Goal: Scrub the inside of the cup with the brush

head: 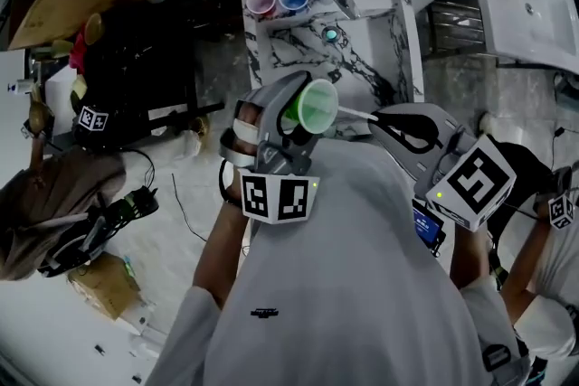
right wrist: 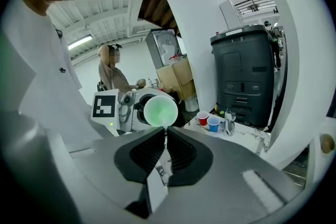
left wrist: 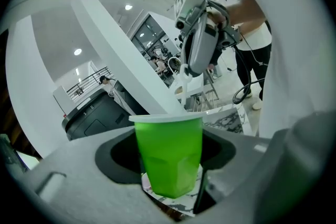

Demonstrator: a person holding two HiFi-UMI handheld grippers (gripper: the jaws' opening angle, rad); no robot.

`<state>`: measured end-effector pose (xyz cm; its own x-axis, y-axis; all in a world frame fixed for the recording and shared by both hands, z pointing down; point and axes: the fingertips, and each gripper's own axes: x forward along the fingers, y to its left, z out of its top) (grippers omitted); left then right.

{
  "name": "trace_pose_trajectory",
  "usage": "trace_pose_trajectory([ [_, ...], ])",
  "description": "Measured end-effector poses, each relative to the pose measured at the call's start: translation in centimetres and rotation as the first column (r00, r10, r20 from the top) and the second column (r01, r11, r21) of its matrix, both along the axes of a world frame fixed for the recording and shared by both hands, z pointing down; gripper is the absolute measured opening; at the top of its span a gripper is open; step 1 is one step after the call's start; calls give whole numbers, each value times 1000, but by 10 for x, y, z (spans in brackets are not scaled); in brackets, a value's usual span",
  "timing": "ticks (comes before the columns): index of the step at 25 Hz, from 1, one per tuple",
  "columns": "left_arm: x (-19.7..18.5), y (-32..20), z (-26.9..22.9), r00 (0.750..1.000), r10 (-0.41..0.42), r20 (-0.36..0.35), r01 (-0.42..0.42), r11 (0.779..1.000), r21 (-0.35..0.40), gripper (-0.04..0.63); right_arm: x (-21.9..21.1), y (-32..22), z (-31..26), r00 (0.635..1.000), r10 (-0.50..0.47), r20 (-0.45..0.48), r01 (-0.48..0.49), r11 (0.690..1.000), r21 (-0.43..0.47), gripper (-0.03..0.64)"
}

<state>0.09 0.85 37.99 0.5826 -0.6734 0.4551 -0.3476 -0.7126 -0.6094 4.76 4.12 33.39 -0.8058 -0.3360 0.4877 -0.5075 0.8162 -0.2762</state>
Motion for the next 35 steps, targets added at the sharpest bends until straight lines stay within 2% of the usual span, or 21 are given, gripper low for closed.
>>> trace_pose_trajectory([
  [4,2,-1,7,1000,0,12,1,1000,-27,290,-15,16,-2,996,-86,35,88,996,-32,23],
  [7,13,3,7,1000,20,0,-20,999,-37,290,-20,20,-10,993,-103,61,104,994,-21,23],
  [11,18,9,8,999,35,3,-35,999,-36,290,-19,6,-22,990,-32,134,32,999,7,23],
  [14,17,11,9,1000,30,1,-30,999,-39,290,-9,-9,-27,989,25,146,-29,999,25,24],
  [21,5,7,15,1000,-26,-9,25,997,-73,291,17,-24,-47,978,101,184,-111,993,41,25],
  [24,1,2,16,997,-62,-41,57,993,-101,290,28,-31,-55,969,136,206,-152,986,63,25],
  [29,-7,-3,10,983,-124,-132,103,983,-155,290,48,-50,-72,925,255,282,-294,950,104,25],
  [35,-13,-12,-11,941,-205,-270,147,964,-220,290,71,-66,-87,859,376,348,-455,871,183,25],
])
